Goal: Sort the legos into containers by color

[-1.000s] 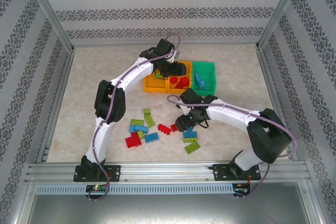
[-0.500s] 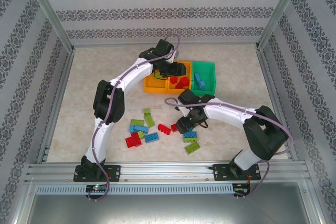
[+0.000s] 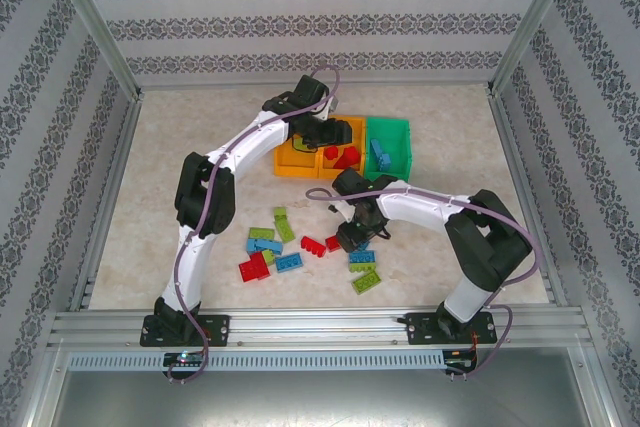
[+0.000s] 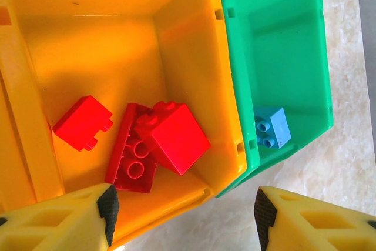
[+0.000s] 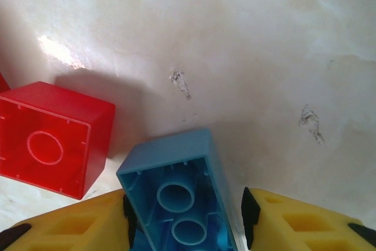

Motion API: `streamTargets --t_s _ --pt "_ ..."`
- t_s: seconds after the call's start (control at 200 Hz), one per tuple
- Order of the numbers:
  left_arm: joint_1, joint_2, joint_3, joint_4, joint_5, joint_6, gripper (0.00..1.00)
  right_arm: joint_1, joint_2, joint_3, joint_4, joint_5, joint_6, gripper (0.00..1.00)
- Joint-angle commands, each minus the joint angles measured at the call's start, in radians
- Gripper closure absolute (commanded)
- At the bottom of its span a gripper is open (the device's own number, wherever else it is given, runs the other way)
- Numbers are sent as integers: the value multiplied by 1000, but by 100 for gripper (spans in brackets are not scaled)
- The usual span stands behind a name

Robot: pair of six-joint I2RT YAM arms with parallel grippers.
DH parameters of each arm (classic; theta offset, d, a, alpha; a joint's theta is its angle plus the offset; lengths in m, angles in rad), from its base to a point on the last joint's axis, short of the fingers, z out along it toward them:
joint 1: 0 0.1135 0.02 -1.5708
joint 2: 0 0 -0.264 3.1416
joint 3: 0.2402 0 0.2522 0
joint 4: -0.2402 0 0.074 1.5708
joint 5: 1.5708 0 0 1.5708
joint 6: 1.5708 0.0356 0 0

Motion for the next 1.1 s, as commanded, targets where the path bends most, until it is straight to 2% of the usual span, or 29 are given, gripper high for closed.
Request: streamTargets --t_s 0.0,0.07,0.215,0.35,0.47,0.669,0.824,1.094 --pt "17 -58 -12 33 8 -11 36 -4 7 19 -31 35 -23 49" --pt "18 -60 -14 36 8 -14 36 -10 8 22 -35 50 -24 52" --pt "19 -60 -15 38 9 -16 36 -37 3 33 -36 76 -7 68" --pt "21 -73 -37 43 -3 -19 36 -84 -51 30 -10 95 32 77" --pt "23 -101 -77 57 -24 -18 36 -156 -140 19 50 76 80 79" --pt "22 -166 -173 65 -75 19 35 -354 -238 46 172 -10 215 80" --pt "23 -214 -264 67 -91 55 32 -455 -126 217 127 4 256 80" --pt "19 -311 -456 91 -94 82 29 -498 151 507 58 55 256 79"
